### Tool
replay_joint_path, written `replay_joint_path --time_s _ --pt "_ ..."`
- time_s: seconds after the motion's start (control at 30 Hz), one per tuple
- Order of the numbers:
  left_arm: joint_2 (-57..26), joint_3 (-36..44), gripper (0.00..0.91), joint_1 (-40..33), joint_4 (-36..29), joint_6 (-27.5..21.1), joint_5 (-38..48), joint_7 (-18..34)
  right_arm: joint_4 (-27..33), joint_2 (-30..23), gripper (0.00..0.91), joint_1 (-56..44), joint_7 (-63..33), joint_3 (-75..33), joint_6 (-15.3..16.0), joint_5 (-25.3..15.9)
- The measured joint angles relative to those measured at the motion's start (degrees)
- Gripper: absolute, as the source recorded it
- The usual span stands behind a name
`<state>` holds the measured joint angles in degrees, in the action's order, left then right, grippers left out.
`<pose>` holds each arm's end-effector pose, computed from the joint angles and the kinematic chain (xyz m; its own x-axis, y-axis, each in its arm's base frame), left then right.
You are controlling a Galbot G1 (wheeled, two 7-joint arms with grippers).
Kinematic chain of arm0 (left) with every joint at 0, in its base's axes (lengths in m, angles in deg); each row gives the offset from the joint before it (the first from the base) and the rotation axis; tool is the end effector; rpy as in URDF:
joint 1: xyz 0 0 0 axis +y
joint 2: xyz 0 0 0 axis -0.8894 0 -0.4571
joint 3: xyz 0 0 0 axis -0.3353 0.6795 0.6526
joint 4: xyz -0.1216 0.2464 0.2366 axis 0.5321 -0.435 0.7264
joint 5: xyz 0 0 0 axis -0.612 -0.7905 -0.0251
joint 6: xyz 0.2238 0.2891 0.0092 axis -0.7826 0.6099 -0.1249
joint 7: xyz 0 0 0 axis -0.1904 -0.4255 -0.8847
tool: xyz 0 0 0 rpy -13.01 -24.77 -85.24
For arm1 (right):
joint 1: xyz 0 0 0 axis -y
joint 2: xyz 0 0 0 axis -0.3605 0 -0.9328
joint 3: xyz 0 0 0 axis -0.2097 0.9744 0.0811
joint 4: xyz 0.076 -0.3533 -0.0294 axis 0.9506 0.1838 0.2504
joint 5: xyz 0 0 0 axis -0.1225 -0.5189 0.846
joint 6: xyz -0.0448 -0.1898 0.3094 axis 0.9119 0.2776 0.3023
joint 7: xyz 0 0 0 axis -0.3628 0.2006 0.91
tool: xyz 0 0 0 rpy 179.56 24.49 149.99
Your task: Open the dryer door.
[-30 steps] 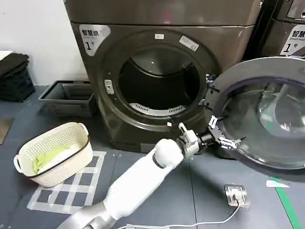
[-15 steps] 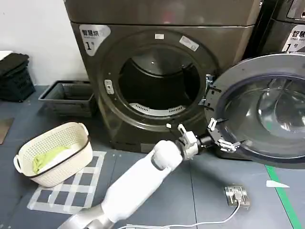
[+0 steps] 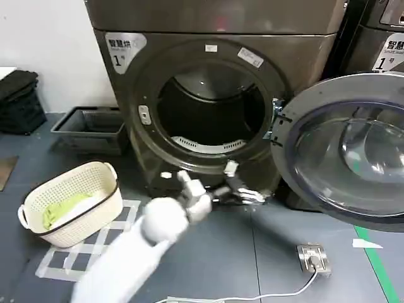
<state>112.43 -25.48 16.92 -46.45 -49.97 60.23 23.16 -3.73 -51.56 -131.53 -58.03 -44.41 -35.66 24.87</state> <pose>0.3293 -0.0562 -0.1926 -0.6022 0.7970 0.0463 0.7955 0.5941 0.1191 -0.2369 -0.5151 -0.1921 0.1213 0.9850 0.1231 0.7942 -0.0219 -0.6073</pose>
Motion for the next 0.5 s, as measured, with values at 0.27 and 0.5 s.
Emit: replay_joint_path --time_s 0.27,0.5 --pt "-5.32 -16.7 0.907 12.05 -8.59 -6.69 3.61 4.2 -1.7 0.45 0.907 0.4 -0.04 0.27 0.46 0.15" --pt "-6.1 -31.41 0.907 16.16 -8.59 -16.17 16.04 15.57 -2.31 0.74 0.907 0.43 0.0 0.25 0.5 0.29"
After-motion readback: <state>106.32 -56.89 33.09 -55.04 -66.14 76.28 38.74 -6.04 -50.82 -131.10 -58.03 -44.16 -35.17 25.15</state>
